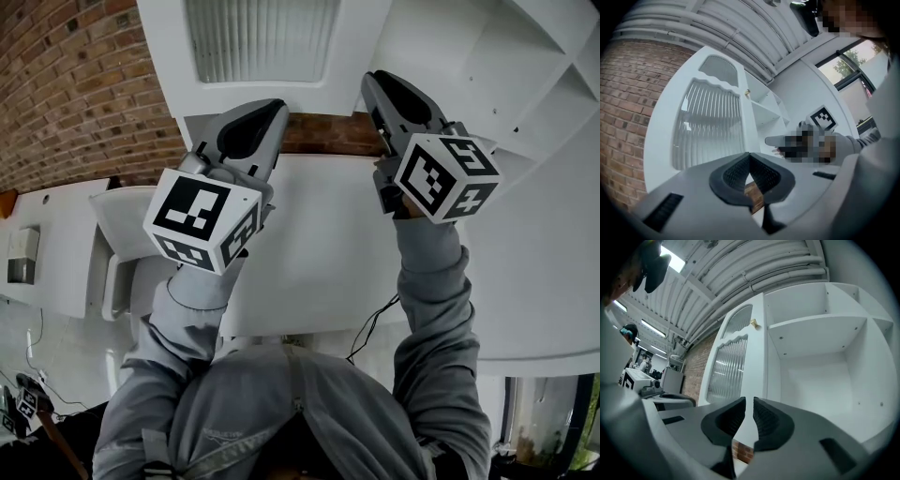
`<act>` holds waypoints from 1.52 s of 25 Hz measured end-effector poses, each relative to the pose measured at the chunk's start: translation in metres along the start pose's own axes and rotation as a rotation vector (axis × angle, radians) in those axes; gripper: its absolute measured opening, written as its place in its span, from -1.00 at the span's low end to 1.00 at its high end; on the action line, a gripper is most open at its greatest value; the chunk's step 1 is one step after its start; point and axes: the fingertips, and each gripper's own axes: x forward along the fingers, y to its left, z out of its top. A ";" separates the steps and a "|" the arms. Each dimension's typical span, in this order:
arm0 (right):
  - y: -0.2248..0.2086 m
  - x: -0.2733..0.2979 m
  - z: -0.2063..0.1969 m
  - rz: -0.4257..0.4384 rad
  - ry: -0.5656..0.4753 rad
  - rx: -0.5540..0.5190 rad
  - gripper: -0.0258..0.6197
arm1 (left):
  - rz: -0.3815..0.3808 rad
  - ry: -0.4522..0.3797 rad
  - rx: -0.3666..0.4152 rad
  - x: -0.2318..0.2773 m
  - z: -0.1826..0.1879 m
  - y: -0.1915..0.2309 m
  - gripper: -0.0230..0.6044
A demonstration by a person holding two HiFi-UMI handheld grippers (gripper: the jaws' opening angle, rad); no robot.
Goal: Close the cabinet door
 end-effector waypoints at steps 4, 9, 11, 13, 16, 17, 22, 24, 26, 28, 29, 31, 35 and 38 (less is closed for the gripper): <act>0.020 -0.014 -0.006 -0.039 0.020 -0.006 -0.81 | -0.012 -0.004 -0.010 -0.025 0.002 0.000 -0.91; 0.061 -0.029 -0.021 -0.059 0.053 0.001 -0.83 | -0.017 -0.003 -0.033 -0.062 0.000 0.005 -0.91; 0.081 -0.035 -0.025 -0.077 0.057 -0.012 -0.84 | -0.015 -0.002 -0.043 -0.080 0.000 0.010 -0.91; 0.100 -0.040 -0.027 -0.106 0.056 -0.044 -0.84 | -0.011 -0.001 -0.050 -0.099 -0.001 0.016 -0.91; 0.126 -0.049 -0.029 -0.141 0.047 -0.056 -0.84 | -0.004 0.004 -0.055 -0.126 -0.004 0.024 -0.91; 0.133 -0.052 -0.030 -0.153 0.044 -0.056 -0.84 | -0.001 0.007 -0.058 -0.135 -0.006 0.026 -0.91; 0.179 -0.067 -0.038 -0.205 0.018 -0.052 -0.84 | 0.016 0.027 -0.066 -0.180 -0.021 0.036 -0.91; 0.198 -0.074 -0.045 -0.229 0.012 -0.062 -0.84 | 0.022 0.038 -0.061 -0.196 -0.028 0.038 -0.91; 0.212 -0.082 -0.053 -0.255 0.015 -0.073 -0.84 | 0.033 0.048 -0.055 -0.214 -0.036 0.039 -0.91; 0.223 -0.091 -0.062 -0.280 0.020 -0.075 -0.84 | 0.048 0.057 -0.047 -0.231 -0.044 0.039 -0.91; 0.228 -0.095 -0.067 -0.290 0.020 -0.067 -0.84 | 0.053 0.061 -0.046 -0.239 -0.047 0.038 -0.91; 0.238 -0.100 -0.075 -0.306 0.019 -0.047 -0.84 | 0.063 0.071 -0.049 -0.253 -0.055 0.039 -0.91; 0.255 -0.109 -0.090 -0.328 0.021 -0.031 -0.84 | 0.094 0.089 -0.067 -0.275 -0.069 0.039 -0.91; 0.274 -0.112 -0.096 -0.327 0.011 -0.034 -0.84 | 0.130 0.094 -0.073 -0.291 -0.075 0.042 -0.91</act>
